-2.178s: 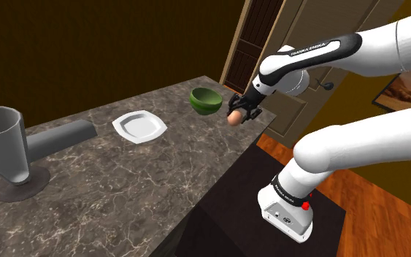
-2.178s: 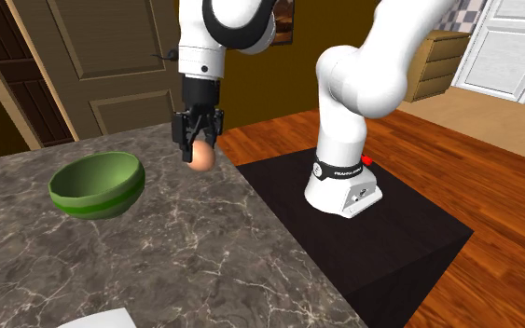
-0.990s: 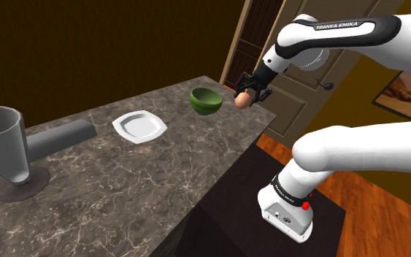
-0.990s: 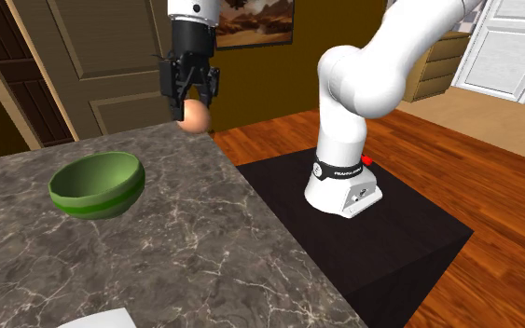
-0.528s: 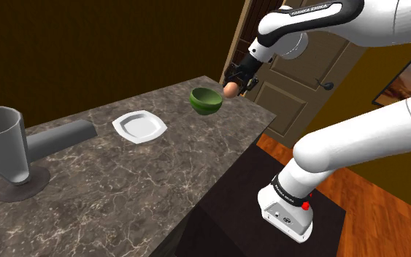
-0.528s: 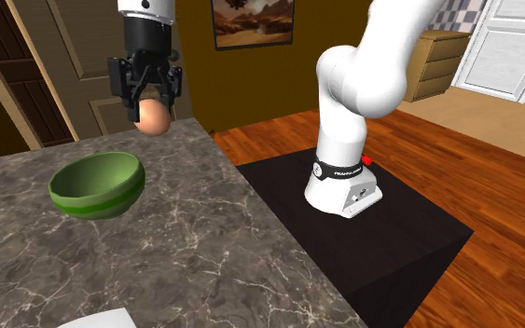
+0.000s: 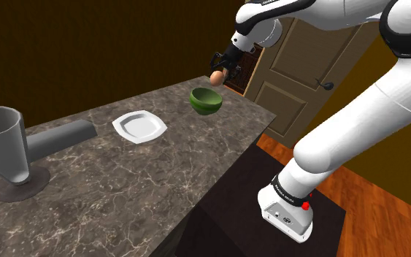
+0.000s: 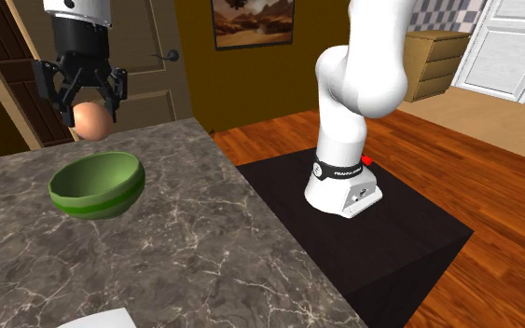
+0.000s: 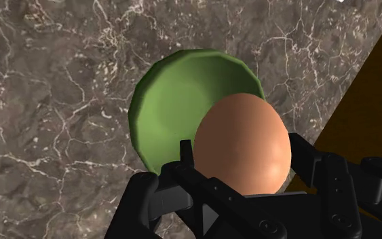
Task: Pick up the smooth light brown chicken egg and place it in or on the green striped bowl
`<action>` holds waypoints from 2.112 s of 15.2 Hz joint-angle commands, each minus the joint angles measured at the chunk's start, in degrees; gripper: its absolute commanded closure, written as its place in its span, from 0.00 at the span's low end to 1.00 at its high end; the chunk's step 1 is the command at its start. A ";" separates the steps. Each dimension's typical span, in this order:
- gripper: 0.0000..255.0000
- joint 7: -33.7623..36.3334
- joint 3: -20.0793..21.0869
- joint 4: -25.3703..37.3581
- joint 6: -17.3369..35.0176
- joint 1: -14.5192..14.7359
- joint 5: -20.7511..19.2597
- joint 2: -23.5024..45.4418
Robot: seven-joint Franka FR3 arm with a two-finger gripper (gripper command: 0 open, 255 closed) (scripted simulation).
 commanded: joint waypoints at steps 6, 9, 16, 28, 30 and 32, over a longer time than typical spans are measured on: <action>1.00 -0.67 0.28 3.43 2.77 0.46 1.11 6.25; 1.00 -1.56 0.33 2.30 4.92 0.57 1.83 7.37; 1.00 -3.68 0.47 0.27 9.43 0.78 3.66 10.09; 0.00 -3.68 0.48 0.27 9.44 0.78 3.66 10.08; 0.00 -3.23 0.22 0.62 7.69 0.53 2.96 8.70; 0.00 -2.43 -0.26 1.56 4.15 0.02 1.68 6.11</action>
